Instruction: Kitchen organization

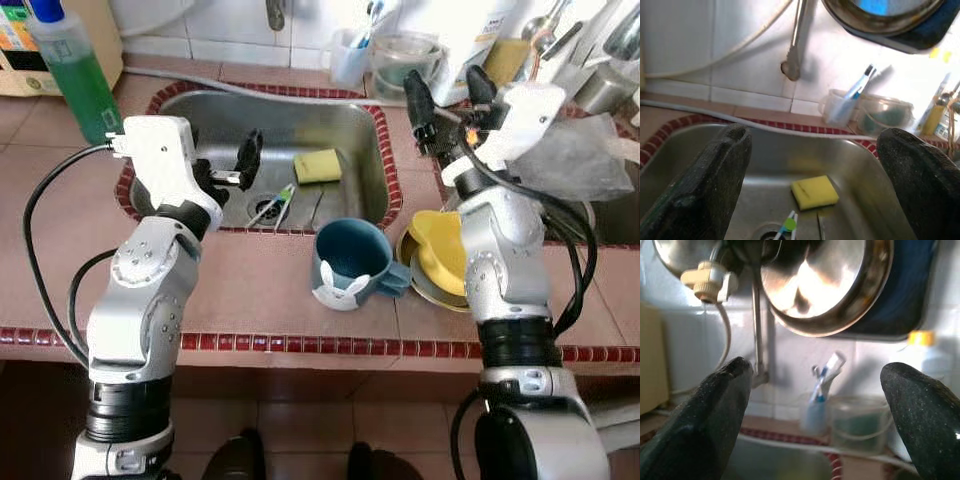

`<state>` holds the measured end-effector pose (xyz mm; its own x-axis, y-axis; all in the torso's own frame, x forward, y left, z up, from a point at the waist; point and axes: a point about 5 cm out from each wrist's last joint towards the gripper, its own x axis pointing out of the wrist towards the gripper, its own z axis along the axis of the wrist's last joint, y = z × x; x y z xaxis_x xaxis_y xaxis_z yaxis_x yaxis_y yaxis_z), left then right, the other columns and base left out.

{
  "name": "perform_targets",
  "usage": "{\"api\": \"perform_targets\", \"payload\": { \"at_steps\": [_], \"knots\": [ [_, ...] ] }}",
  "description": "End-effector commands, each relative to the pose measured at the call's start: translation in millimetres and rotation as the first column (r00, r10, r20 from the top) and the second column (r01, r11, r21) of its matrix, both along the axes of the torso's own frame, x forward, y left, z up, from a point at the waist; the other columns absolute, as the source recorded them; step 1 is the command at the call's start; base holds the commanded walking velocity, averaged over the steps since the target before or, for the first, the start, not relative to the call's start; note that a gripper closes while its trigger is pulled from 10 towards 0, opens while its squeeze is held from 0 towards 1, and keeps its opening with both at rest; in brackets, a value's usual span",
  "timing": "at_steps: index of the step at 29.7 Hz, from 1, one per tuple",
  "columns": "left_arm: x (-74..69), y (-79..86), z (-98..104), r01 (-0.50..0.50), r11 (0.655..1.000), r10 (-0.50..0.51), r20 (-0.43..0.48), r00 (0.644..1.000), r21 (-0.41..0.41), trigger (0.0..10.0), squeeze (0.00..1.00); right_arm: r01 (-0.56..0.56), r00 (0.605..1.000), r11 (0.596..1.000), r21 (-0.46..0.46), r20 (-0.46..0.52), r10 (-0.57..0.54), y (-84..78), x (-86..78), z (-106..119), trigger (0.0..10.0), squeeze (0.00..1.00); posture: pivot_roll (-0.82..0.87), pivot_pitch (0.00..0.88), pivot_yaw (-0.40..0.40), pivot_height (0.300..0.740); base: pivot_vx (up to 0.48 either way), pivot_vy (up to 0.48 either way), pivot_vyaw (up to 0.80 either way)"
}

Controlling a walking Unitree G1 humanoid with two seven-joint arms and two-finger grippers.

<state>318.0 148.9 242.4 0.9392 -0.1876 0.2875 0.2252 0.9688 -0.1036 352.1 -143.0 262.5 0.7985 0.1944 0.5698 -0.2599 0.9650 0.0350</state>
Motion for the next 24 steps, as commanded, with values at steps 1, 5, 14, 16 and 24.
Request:
{"api": "perform_targets", "payload": {
  "at_steps": [1,5,14,16,24],
  "knots": [
    [-0.2,0.9,-7,-0.008,1.000,0.008,-0.013,1.000,-0.002,10.0,0.00,0.045,0.998,0.999,-0.009,0.032,-0.045,-2.4,-7.6,4,10.0,0.00,-0.03,0.067,-0.037,0.740,0.000,0.000,0.00],
    [-1.5,0.4,-12,-0.014,1.000,0.013,0.007,1.000,0.028,10.0,0.00,0.099,0.995,0.995,-0.010,0.022,-0.099,-4.5,-18.9,-5,10.0,0.00,-0.05,0.039,-0.028,0.740,0.000,0.000,0.00],
    [-4.5,-1.4,-30,-0.006,0.999,0.007,-0.011,1.000,0.036,10.0,0.00,0.119,0.992,0.990,-0.079,-0.022,-0.121,4.6,-36.8,-33,10.0,0.00,-0.05,0.000,-0.020,0.740,0.000,0.000,0.00],
    [-5.7,-1.3,-34,-0.016,0.999,0.016,-0.016,1.000,0.043,10.0,0.00,0.119,0.992,0.989,-0.084,-0.033,-0.122,6.0,-39.3,-38,10.0,0.00,-0.05,0.000,-0.018,0.740,0.000,0.000,0.00],
    [-12.9,-5.4,-42,0.007,0.999,-0.007,-0.012,1.000,0.052,10.0,0.00,0.121,0.987,0.990,-0.076,-0.096,-0.129,10.8,-46.9,-55,10.0,0.00,-0.04,0.000,-0.017,0.740,0.000,0.000,0.00]
  ]
}}
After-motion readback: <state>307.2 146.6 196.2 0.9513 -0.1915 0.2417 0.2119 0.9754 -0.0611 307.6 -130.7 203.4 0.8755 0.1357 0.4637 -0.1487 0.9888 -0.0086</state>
